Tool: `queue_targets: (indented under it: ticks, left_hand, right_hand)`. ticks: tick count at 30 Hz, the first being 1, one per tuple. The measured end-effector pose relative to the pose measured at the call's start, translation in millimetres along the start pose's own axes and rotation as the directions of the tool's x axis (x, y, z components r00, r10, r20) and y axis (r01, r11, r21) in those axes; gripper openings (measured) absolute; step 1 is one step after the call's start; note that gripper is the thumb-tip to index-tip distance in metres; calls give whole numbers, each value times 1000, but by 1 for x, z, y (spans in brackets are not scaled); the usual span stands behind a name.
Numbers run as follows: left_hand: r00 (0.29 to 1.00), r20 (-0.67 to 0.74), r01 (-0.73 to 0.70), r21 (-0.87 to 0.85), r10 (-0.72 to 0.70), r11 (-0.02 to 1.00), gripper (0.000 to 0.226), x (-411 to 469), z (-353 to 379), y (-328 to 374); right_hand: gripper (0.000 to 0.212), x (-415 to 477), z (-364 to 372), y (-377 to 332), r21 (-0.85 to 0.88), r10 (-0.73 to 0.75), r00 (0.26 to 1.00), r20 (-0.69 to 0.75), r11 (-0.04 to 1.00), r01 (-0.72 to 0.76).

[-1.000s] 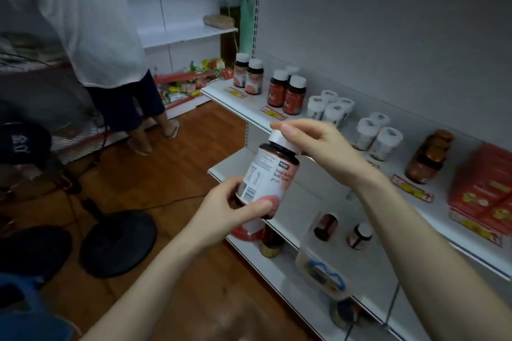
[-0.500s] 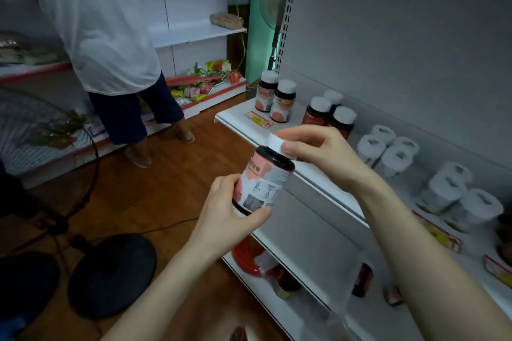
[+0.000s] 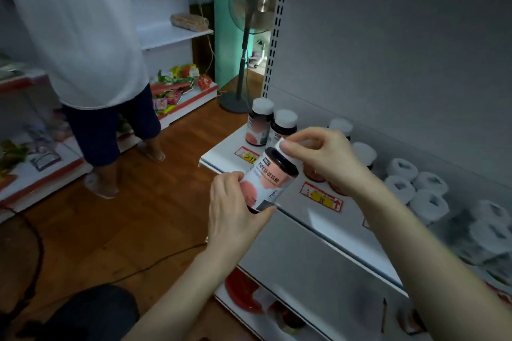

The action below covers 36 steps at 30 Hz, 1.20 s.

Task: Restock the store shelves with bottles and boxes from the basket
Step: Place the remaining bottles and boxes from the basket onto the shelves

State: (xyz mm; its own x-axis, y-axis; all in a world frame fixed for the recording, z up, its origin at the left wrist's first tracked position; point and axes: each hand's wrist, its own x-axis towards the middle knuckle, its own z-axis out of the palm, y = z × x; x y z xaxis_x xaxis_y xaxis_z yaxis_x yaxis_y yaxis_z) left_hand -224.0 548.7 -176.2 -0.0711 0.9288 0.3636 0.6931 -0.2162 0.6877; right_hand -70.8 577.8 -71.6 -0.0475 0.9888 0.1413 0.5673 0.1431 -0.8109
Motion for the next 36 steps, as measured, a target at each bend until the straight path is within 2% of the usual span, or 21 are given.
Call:
queue_targets:
  ticks: [4, 8, 12, 16, 20, 22, 25, 31, 36]
  left_hand:
    - [989, 109, -99, -47, 104, 994, 82, 41, 5, -22]
    - [944, 267, -221, 71, 195, 973, 85, 84, 12, -54]
    - [901, 394, -283, 224, 179, 933, 75, 113, 36, -82]
    - [864, 481, -336, 331, 149, 882, 86, 126, 53, -102]
    - [824, 555, -336, 315, 115, 888, 97, 130, 58, -111]
    - [817, 566, -331, 304, 110, 893, 97, 130, 58, -111]
    - [815, 571, -316, 295, 99, 902, 95, 130, 57, -111]
    - [831, 545, -317, 302, 110, 899, 78, 130, 58, -108]
    - [828, 549, -325, 313, 108, 893, 80, 131, 58, -110]
  right_hand:
    - [4, 28, 0, -4, -3, 63, 991, -122, 998, -64]
    - [8, 53, -11, -17, 59, 96, 955, -279, 995, -83]
    - [15, 66, -17, -34, -32, -29, 913, -408, 999, 18]
    - [19, 84, -16, -35, -153, -129, 859, -495, 986, 60]
    - [25, 114, -15, -25, -225, -224, 801, -555, 968, 114]
    - [27, 134, -18, -18, -234, -227, 795, -562, 966, 111]
    - [27, 168, -21, -7, -262, -186, 824, -536, 964, 47]
    - [29, 211, -2, 16, -309, -9, 935, -356, 945, -109]
    - [31, 225, 15, 38, -298, 120, 962, -247, 935, -194]
